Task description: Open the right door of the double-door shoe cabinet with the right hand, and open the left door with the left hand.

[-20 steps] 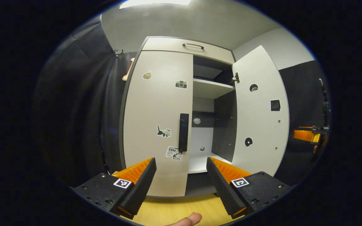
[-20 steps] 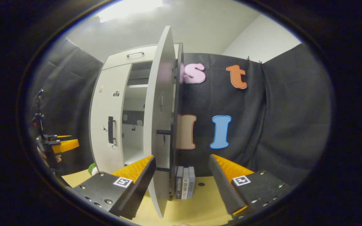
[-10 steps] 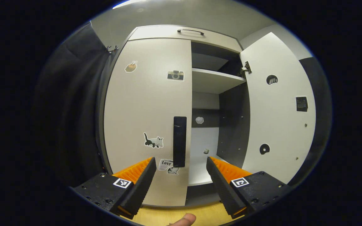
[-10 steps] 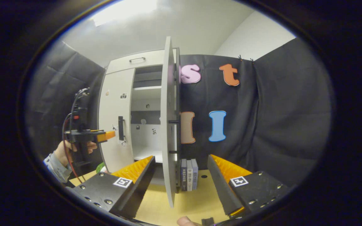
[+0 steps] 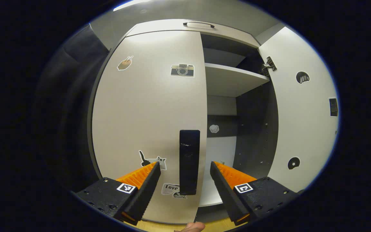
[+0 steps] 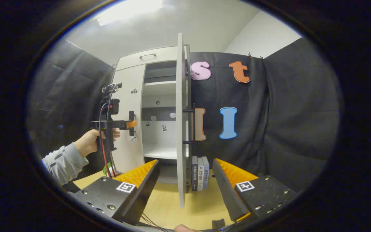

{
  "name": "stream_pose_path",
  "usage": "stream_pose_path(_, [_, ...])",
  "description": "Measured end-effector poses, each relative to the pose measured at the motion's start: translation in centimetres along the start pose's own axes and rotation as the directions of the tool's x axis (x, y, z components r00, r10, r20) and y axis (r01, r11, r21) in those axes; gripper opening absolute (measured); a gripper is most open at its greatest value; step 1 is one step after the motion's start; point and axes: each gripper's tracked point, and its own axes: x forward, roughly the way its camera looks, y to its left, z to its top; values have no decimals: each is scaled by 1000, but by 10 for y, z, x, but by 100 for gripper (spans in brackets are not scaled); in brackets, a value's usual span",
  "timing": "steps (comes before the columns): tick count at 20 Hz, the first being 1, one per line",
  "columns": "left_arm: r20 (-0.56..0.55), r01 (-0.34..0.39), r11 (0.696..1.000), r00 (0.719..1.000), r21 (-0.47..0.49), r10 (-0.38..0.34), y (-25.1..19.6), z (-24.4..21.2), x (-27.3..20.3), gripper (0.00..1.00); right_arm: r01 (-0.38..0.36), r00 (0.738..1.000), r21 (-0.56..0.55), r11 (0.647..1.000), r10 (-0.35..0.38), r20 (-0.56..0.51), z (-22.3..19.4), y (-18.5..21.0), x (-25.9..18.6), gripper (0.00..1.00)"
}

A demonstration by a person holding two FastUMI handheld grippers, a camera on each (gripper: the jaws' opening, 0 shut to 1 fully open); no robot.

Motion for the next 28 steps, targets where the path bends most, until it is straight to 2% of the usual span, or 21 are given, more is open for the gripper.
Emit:
stream_pose_path(3, [-23,-1,1000,1000,-21,0,4,-13,16,82,7,1000,1,1000,-7,0,1,-4,0,98])
stream_pose_path(4, [-4,12,999,1000,-53,-12,2,-12,20,72,11,1000,-1,1000,-11,-1,1,-6,-1,98])
stream_pose_path(7, [0,4,999,1000,-32,-4,-1,-9,21,66,11,1000,-1,1000,-11,-1,0,-5,-3,98])
stream_pose_path(9, [-22,0,1000,1000,22,0,-9,-8,23,53,3,1000,2,1000,-3,-4,-1,-1,-4,98])
stream_pose_path(10, [-49,-2,999,999,48,4,-6,-11,20,35,-1,1000,2,1000,1,-5,-1,1,-4,98])
stream_pose_path(11, [-47,-3,999,999,51,6,-8,-9,22,33,-7,1000,-1,1000,7,-7,-3,5,-6,98])
stream_pose_path(14, [-62,13,1000,998,-24,-14,-8,-11,17,27,-19,1000,-1,1000,19,-18,-8,12,-5,98])
stream_pose_path(18, [-87,7,1000,996,-13,-8,-6,-11,6,25,-30,999,-9,1000,30,-18,-9,20,-6,98])
stream_pose_path(21, [-93,30,1000,995,-8,-31,-4,-11,-11,22,-41,999,-11,999,41,5,-1,33,-11,98])
stream_pose_path(28, [-107,85,996,991,-2,-85,11,-6,-55,23,-43,999,-15,999,43,24,6,60,-6,97])
